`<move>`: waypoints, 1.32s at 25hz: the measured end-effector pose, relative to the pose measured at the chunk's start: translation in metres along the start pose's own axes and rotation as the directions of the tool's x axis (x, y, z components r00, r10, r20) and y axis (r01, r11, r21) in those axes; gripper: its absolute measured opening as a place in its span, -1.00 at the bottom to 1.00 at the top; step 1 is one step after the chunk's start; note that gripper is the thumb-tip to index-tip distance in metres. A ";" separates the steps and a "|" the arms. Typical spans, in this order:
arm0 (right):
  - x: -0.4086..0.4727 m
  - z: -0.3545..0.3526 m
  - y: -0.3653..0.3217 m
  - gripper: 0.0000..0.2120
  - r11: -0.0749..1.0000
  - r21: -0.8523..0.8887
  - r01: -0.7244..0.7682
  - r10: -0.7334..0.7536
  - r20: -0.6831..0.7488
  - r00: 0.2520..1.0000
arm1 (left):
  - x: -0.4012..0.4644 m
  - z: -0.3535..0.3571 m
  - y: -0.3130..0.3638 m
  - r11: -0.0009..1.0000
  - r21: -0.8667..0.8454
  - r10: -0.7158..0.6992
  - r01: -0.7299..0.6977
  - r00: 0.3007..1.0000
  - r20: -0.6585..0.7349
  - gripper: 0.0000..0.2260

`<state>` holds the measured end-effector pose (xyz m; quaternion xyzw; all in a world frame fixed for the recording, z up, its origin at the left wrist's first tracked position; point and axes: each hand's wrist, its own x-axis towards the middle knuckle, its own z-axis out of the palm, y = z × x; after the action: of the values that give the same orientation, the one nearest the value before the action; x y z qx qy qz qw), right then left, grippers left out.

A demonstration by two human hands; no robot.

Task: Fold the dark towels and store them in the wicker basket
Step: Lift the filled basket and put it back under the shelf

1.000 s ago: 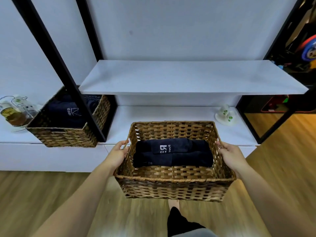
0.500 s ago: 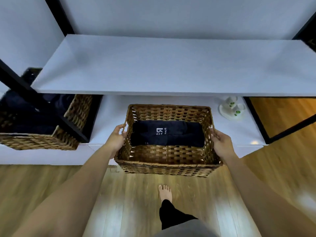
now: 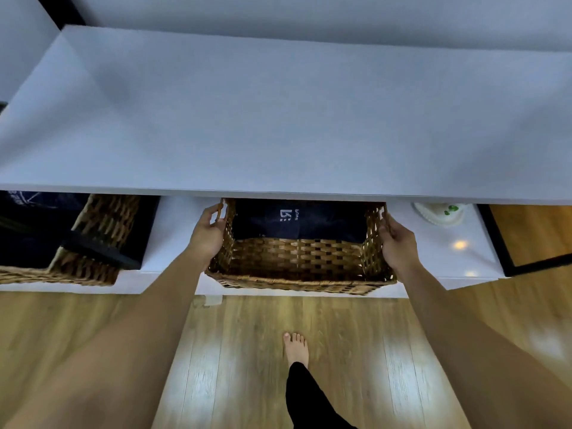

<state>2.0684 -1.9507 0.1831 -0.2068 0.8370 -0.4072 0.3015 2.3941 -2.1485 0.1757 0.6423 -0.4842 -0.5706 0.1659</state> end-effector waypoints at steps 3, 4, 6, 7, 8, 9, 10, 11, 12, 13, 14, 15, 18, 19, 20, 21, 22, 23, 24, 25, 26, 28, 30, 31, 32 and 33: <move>0.011 0.002 -0.002 -0.64 0.999 -0.039 -0.024 0.024 0.000 1.000 | 0.011 0.001 -0.011 0.994 -0.107 0.016 -0.018 1.000 -0.020 -0.77; 0.011 0.002 0.001 -0.66 0.999 -0.051 -0.017 0.018 0.010 1.000 | 0.011 0.000 -0.013 0.993 -0.111 0.035 -0.040 0.998 -0.046 -0.79; 0.007 0.000 0.011 -0.66 0.999 -0.021 -0.032 0.032 0.001 0.999 | 0.003 -0.001 -0.019 0.991 -0.106 0.073 -0.084 0.992 -0.101 -0.77; 0.001 -0.001 0.016 -0.65 0.999 0.019 -0.046 0.046 -0.017 0.999 | -0.004 -0.001 -0.022 0.989 -0.102 0.092 -0.105 0.988 -0.122 -0.74; -0.008 -0.002 0.022 -0.67 0.998 0.050 -0.038 0.040 -0.040 0.998 | -0.016 0.000 -0.025 0.988 -0.109 0.096 -0.113 0.984 -0.147 -0.72; -0.020 -0.001 0.030 -0.71 0.998 0.070 -0.004 0.009 -0.069 0.998 | -0.025 0.002 -0.034 0.984 -0.125 0.103 -0.126 0.979 -0.174 -0.71; -0.036 0.002 0.038 -0.74 0.997 0.075 0.029 -0.021 -0.101 0.995 | -0.039 0.003 -0.041 0.982 -0.139 0.099 -0.126 0.977 -0.191 -0.71; -0.051 0.006 0.047 -0.75 0.996 0.070 0.055 -0.044 -0.141 0.989 | -0.053 0.004 -0.049 0.981 -0.146 0.098 -0.129 0.974 -0.205 -0.71; -0.065 0.011 0.054 -0.77 0.996 0.064 0.054 -0.042 -0.184 0.982 | -0.066 0.006 -0.056 0.980 -0.150 0.099 -0.133 0.972 -0.214 -0.71; -0.075 0.017 0.062 -0.78 0.996 0.086 0.032 -0.012 -0.217 0.976 | -0.074 0.009 -0.065 0.977 -0.163 0.095 -0.134 0.970 -0.225 -0.73; -0.084 0.021 0.065 -0.78 0.986 0.165 -0.010 0.049 -0.237 0.970 | -0.084 0.013 -0.071 0.971 -0.200 0.084 -0.133 0.968 -0.235 -0.75; -0.089 0.024 0.066 -0.78 0.946 0.318 -0.067 0.149 -0.242 0.959 | -0.090 0.015 -0.077 0.959 -0.251 0.067 -0.130 0.967 -0.246 -0.74; -0.103 0.028 0.048 -0.83 0.623 0.756 -0.201 0.434 -0.121 0.893 | -0.110 0.023 -0.080 0.913 -0.398 -0.026 -0.089 0.961 -0.274 -0.70; -0.103 0.028 0.046 -0.86 0.570 0.795 -0.208 0.469 -0.106 0.877 | -0.112 0.026 -0.080 0.893 -0.442 -0.048 -0.078 0.962 -0.268 -0.69; -0.104 0.030 0.044 -0.87 0.544 0.812 -0.213 0.492 -0.103 0.865 | -0.115 0.028 -0.077 0.874 -0.481 -0.067 -0.069 0.964 -0.259 -0.70; -0.102 0.030 0.043 -0.82 0.529 0.822 -0.212 0.508 -0.107 0.855 | -0.113 0.028 -0.075 0.852 -0.519 -0.084 -0.065 0.962 -0.260 -0.71; -0.099 0.031 0.044 -0.76 0.521 0.828 -0.206 0.522 -0.118 0.845 | -0.112 0.028 -0.072 0.835 -0.547 -0.104 -0.061 0.959 -0.265 -0.73; -0.096 0.031 0.043 -0.74 0.526 0.827 -0.200 0.527 -0.133 0.840 | -0.106 0.027 -0.071 0.816 -0.575 -0.127 -0.055 0.954 -0.272 -0.74; -0.093 0.030 0.042 -0.74 0.546 0.813 -0.201 0.527 -0.146 0.837 | -0.101 0.025 -0.068 0.800 -0.599 -0.149 -0.043 0.952 -0.269 -0.75; -0.088 0.030 0.042 -0.75 0.565 0.799 -0.204 0.521 -0.154 0.840 | -0.094 0.024 -0.066 0.788 -0.615 -0.163 -0.036 0.951 -0.264 -0.76; -0.083 0.030 0.040 -0.76 0.580 0.789 -0.202 0.513 -0.160 0.844 | -0.088 0.025 -0.062 0.779 -0.626 -0.169 -0.030 0.952 -0.256 -0.76; -0.070 0.033 0.034 -0.77 0.578 0.792 -0.197 0.507 -0.160 0.847 | -0.073 0.026 -0.052 0.769 -0.640 -0.176 -0.019 0.955 -0.240 -0.76; -0.055 0.035 0.029 -0.80 0.583 0.789 -0.192 0.501 -0.164 0.850 | -0.059 0.029 -0.042 0.755 -0.655 -0.182 -0.017 0.955 -0.234 -0.77; -0.047 0.036 0.024 -0.83 0.586 0.786 -0.198 0.507 -0.164 0.846 | -0.051 0.030 -0.037 0.746 -0.666 -0.186 -0.016 0.955 -0.231 -0.77; -0.040 0.037 0.019 -0.89 0.578 0.791 -0.201 0.509 -0.158 0.846 | -0.044 0.032 -0.032 0.734 -0.679 -0.187 -0.016 0.956 -0.225 -0.75; -0.033 0.037 0.014 -0.93 0.563 0.802 -0.199 0.504 -0.143 0.852 | -0.036 0.034 -0.028 0.720 -0.694 -0.184 -0.018 0.959 -0.216 -0.74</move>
<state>2.1167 -1.9434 0.1645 0.1919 0.6493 -0.6811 0.2789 2.3801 -2.0944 0.1645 0.6270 -0.1805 -0.6234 0.4308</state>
